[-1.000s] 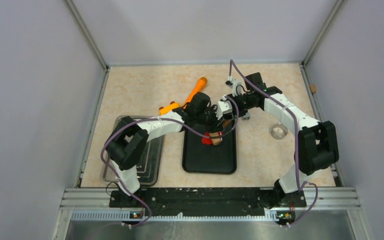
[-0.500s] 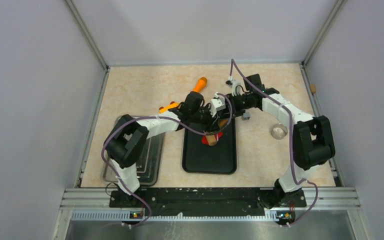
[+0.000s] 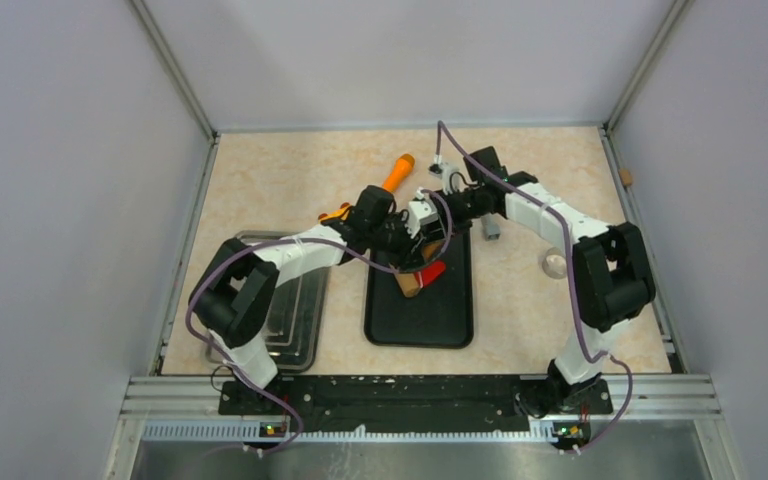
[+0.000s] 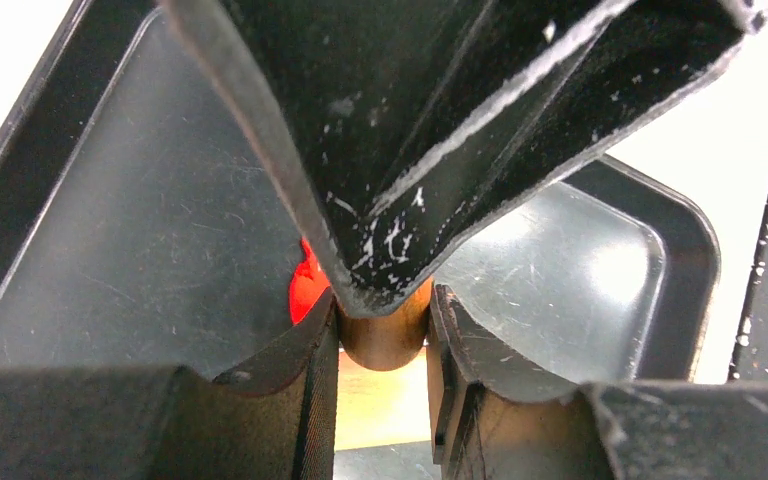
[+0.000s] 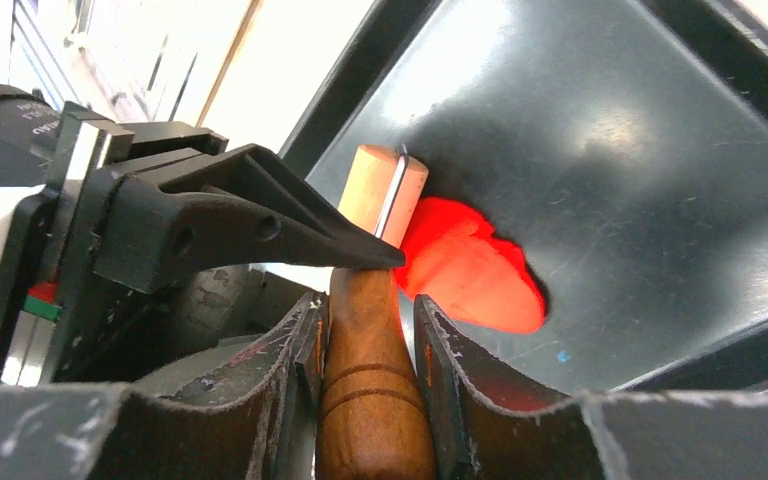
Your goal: Roll out the dumpling wrappers from the dough
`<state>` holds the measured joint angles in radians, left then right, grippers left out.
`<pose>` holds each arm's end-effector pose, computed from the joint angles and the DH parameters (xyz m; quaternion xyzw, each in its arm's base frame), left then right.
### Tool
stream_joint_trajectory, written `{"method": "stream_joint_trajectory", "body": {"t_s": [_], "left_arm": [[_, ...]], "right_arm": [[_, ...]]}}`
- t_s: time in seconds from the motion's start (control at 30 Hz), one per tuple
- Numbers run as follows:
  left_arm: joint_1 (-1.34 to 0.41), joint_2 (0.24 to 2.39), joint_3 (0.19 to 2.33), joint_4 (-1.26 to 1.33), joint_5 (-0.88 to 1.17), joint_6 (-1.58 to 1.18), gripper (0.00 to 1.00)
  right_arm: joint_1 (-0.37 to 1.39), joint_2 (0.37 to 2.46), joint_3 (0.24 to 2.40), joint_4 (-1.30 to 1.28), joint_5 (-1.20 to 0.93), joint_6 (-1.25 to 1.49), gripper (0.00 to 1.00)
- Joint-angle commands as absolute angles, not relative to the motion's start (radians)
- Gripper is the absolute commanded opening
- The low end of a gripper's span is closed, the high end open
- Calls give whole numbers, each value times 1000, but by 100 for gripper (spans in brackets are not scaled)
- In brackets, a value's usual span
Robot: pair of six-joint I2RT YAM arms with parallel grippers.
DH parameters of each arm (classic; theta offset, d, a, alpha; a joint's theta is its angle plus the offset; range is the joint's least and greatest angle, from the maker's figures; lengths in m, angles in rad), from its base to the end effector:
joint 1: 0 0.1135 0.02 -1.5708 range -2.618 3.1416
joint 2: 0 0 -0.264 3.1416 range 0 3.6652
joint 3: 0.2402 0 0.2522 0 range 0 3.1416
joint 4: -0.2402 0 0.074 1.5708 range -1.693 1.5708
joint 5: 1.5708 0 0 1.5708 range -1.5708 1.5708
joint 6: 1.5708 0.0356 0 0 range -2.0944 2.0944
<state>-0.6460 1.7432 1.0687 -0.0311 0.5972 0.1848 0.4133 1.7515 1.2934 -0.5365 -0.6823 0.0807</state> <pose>0.2856 -0.2404 0.2004 0.4630 0.7441 -0.3516 0.3290 0.3290 0.1688 0.2335 -0.2433 0.8753 0.3765 0.1812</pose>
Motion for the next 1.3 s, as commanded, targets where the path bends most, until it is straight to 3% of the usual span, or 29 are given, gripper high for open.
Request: {"method": "stream_joint_trajectory", "body": {"t_s": [0.0,0.2,0.57,1.27], "left_arm": [[-663,1610,1097,-81,572,165,0],[-733,1647,1168,-13,527,162,0],[-781,1846,1240,101,433,139,0],[-781,1747,1006,70,441,141,0]], "right_arm": [[419,1695,1391,-683,-671,-36,0],[379,1619,1383,-759,-689,-201,0],[331,1592,1215,-666,-601,-318,0],[397,1610,1057,-543,-570,-287,0]]}}
